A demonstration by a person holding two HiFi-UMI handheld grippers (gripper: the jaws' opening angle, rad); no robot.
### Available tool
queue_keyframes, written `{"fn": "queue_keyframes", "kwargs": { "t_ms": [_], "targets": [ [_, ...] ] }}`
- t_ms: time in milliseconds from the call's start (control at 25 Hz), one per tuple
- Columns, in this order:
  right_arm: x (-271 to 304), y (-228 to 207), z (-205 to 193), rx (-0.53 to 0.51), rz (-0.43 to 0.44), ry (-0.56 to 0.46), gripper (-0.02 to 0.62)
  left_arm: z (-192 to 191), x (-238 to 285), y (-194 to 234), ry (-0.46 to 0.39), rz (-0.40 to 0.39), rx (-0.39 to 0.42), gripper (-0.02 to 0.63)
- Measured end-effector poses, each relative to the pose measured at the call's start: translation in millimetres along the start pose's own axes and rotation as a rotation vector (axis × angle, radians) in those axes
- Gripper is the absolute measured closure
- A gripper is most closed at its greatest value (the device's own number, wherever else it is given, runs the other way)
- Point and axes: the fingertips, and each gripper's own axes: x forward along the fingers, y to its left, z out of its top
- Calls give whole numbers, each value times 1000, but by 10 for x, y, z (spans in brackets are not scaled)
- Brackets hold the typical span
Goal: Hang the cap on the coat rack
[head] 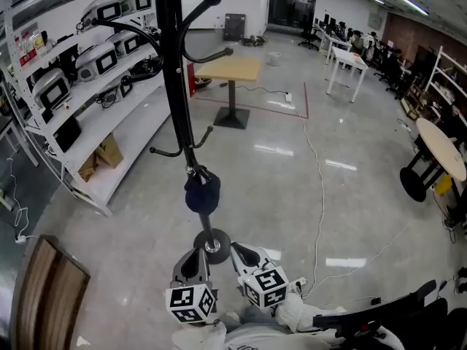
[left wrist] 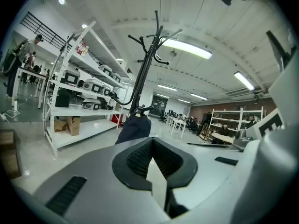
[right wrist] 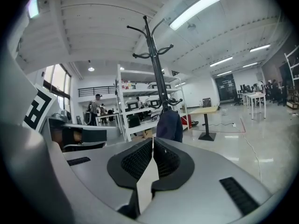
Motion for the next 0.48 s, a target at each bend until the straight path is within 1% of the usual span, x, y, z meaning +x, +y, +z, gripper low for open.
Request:
{"fn": "queue_keyframes", "kwargs": {
  "t_ms": [120, 240, 360, 480],
  "targets": [
    [13, -5, -18, 6, 3, 3, 575, -14, -21, -29, 6, 2, 6, 604],
    [16, 4, 19, 8, 14, -7, 575, 31, -44, -62, -3, 8, 33, 603],
    [32, -6, 21, 31, 25, -5, 575, 58, -39, -81, -8, 16, 27, 604],
    [35, -1, 11, 39, 29, -7, 575, 36, -65, -116, -1, 13, 41, 603]
  ]
}}
